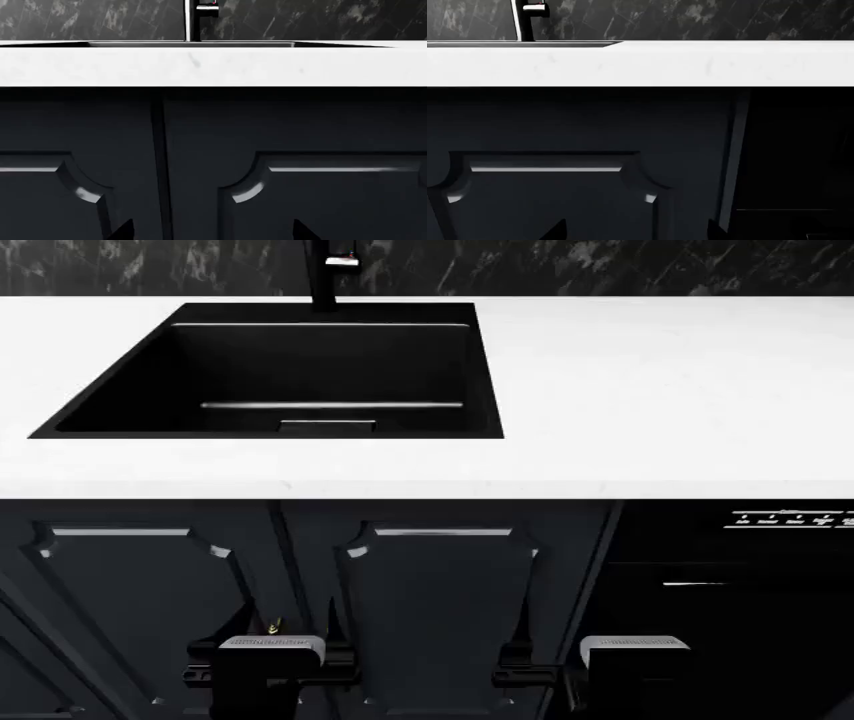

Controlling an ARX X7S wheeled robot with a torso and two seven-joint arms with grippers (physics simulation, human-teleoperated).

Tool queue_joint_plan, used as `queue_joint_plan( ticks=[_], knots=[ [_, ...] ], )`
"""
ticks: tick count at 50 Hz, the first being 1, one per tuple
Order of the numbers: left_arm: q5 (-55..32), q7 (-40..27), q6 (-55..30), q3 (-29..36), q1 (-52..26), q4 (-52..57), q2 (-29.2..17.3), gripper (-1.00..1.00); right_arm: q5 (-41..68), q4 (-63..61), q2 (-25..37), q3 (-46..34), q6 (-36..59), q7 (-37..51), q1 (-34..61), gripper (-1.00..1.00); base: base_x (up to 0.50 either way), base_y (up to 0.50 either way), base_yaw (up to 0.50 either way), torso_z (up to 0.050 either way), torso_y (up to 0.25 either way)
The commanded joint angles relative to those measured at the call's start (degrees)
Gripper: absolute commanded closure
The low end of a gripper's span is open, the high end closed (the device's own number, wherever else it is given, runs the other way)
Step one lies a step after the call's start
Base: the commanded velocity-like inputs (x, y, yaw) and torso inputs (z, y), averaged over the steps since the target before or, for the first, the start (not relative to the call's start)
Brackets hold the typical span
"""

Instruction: Pick up the bowl with donut and place it on the tray. Pick up the cupcake and place it on the tray.

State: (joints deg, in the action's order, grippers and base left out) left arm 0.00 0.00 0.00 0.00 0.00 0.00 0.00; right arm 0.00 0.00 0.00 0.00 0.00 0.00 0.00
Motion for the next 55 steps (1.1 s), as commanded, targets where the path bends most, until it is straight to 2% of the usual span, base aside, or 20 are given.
queue_joint_plan(
  ticks=[1, 13, 31, 55],
  knots=[
    [-0.9, -0.9, 0.0, 1.1, -0.2, -0.2, -0.9, -1.0, 0.9, -0.3, 0.9, -1.1, -0.1, 1.2, -0.3, -1.0, 0.0, 0.0, 0.0, 0.0, 0.0],
    [-2.8, -2.8, -0.1, 3.5, -0.3, 0.1, -2.9, -1.0, 2.9, -1.1, 2.8, -3.4, 0.0, 3.2, -0.9, -1.0, 0.0, -0.05, 0.0, 0.0, 0.0],
    [-4.5, -3.8, 2.2, 5.1, -0.9, -2.7, -4.4, -1.0, 5.7, 0.5, 4.2, -4.7, 0.1, 4.4, 0.1, -1.0, 0.0, -0.5, 0.0, 0.0, 0.0],
    [-6.0, -6.0, 0.3, 7.1, -0.4, 0.1, -5.9, -1.0, 7.3, 0.4, 5.8, -6.6, 0.0, 6.1, 0.3, -1.0, 0.0, -0.5, 0.0, 0.0, 0.0]
  ],
)
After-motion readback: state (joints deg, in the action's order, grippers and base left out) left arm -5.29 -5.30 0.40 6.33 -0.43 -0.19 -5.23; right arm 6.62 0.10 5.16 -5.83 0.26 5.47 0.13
